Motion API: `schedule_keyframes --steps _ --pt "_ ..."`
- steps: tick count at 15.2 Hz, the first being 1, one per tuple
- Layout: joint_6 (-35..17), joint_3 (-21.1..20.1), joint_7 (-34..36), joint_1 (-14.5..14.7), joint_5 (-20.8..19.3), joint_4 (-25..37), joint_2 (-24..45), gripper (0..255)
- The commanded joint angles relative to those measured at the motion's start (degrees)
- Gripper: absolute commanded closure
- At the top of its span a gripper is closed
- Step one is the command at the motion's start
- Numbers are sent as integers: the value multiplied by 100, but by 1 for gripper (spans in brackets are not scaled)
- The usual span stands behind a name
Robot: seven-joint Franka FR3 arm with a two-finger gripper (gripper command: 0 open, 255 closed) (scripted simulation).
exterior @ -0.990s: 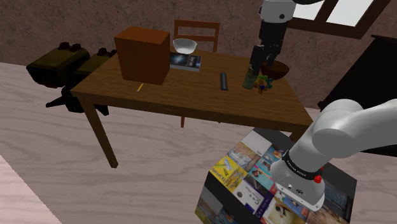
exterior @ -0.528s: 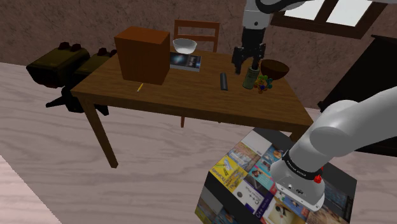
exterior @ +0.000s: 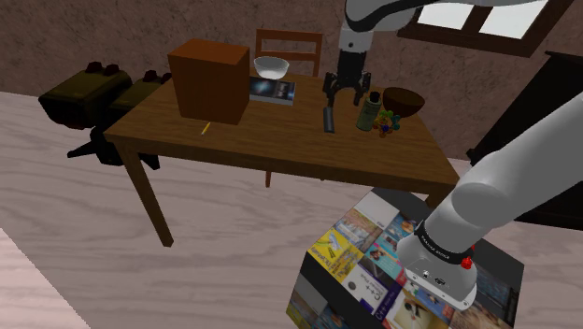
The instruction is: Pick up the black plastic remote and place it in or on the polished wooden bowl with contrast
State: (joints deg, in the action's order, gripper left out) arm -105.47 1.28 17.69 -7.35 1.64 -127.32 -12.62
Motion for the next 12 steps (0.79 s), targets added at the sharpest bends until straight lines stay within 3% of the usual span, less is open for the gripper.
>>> schedule_keyframes --steps 1,12 --pt "-207 105 95 -99 78 201 425 0" --pt "-750 578 509 -615 807 1698 2615 0"
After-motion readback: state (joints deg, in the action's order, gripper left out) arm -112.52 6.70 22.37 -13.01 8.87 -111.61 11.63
